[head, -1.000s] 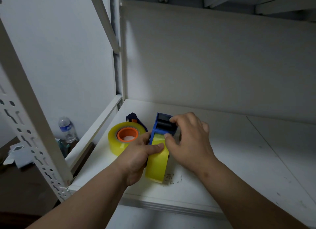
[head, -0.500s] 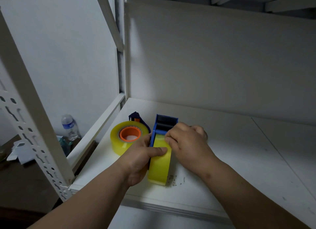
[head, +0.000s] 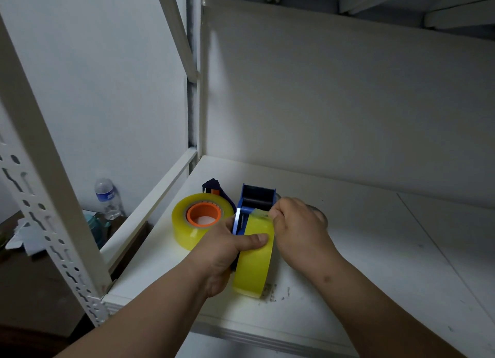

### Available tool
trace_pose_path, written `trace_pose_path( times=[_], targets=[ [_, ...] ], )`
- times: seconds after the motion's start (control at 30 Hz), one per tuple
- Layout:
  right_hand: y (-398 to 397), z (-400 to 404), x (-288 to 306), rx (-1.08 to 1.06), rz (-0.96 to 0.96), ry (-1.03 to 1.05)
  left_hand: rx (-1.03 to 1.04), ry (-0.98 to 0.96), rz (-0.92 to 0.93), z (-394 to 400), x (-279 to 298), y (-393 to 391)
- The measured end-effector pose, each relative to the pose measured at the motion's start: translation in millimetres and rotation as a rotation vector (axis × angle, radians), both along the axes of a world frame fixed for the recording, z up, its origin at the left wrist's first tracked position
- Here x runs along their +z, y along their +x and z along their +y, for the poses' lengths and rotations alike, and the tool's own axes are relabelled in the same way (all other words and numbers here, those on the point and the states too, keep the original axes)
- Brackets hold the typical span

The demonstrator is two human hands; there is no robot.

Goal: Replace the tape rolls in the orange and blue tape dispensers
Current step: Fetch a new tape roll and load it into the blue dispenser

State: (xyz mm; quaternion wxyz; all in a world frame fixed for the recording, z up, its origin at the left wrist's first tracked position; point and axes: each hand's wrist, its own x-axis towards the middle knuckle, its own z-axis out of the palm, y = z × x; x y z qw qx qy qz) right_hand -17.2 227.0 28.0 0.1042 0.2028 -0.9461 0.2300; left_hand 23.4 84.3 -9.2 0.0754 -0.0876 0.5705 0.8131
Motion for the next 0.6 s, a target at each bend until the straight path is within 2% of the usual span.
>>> trace_pose_path(
  times=[0.1,0.23,0.33,0.6],
  targets=[
    [-0.4,-0.8,0.1,-0.002,0.009,-0.045,-0.016,-0.041,0.030,-0.7,-1.0,-2.2],
    [-7.6,-4.1,2.2,-0.039,-0.071,-0.067,-0.046,-0.031,0.058,-0.2,-2.1,-3.9],
    [-10.4,-4.5,2.6,-0.035,-0.035,-0.068,-0.036,-0.024,0.039,0.3,-0.5,-4.1],
    [-10.3,-7.7,-8.0,-0.086,-0.089,-0.117,0.119,-0.012,0.060,6.9,-4.6,-1.9]
  ],
)
